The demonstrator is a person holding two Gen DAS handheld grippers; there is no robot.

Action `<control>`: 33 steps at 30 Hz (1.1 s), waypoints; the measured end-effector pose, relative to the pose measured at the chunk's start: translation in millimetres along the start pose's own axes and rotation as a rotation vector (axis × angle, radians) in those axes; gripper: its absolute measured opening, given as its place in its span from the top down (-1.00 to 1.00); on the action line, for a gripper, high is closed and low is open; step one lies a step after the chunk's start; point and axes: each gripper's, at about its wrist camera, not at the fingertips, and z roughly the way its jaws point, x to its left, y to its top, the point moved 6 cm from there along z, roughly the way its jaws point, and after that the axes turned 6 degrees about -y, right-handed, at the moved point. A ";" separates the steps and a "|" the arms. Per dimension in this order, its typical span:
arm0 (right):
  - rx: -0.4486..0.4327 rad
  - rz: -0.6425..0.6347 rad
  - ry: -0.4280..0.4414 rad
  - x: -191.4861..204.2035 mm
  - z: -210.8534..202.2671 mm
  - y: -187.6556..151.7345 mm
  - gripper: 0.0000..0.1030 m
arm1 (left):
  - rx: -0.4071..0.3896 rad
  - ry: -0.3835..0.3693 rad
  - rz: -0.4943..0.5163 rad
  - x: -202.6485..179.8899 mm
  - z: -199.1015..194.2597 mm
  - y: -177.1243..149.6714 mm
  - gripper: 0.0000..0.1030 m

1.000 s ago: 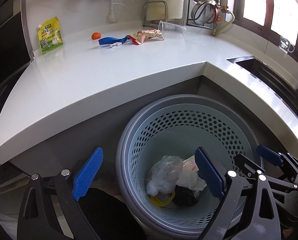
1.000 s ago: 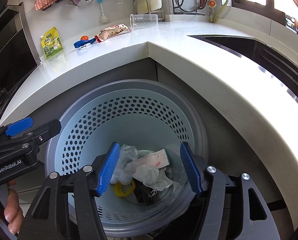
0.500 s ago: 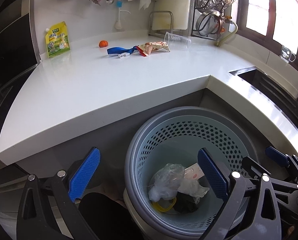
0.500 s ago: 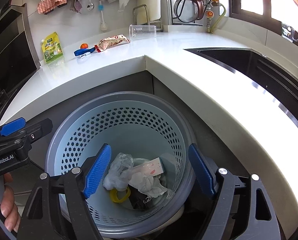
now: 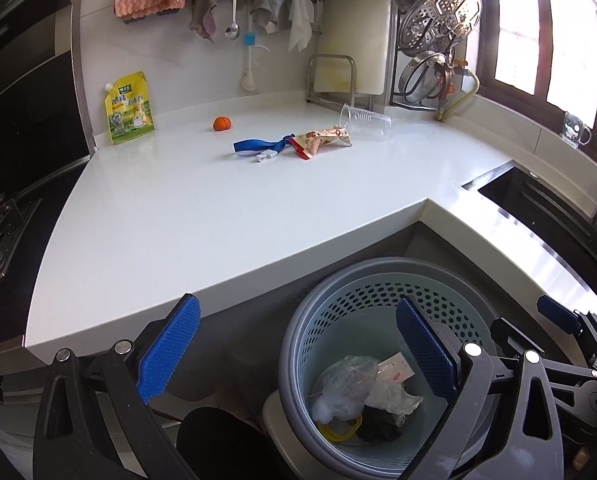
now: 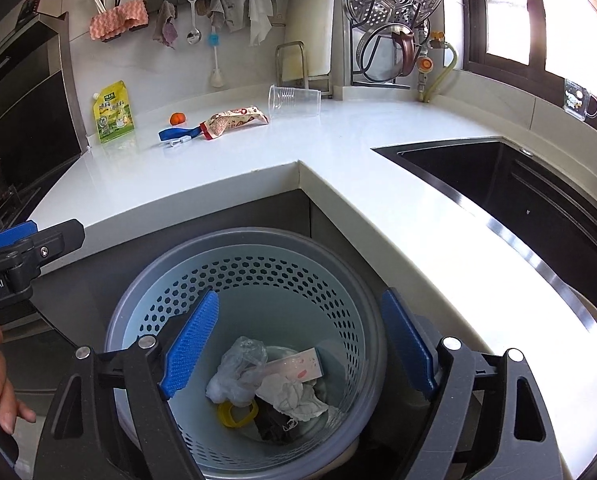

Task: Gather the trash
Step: 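Move both open tools up from the bin toward the snack wrapper and lanyard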

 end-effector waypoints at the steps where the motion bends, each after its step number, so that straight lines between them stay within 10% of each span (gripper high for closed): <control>1: 0.007 0.009 0.009 1.1 1.2 2.8 -0.54 | -0.001 0.003 0.001 1.6 -0.7 3.2 -0.87; 33: 0.001 -0.012 0.065 48.0 82.0 139.4 -0.62 | -0.027 0.063 -0.041 87.9 83.4 135.1 -0.87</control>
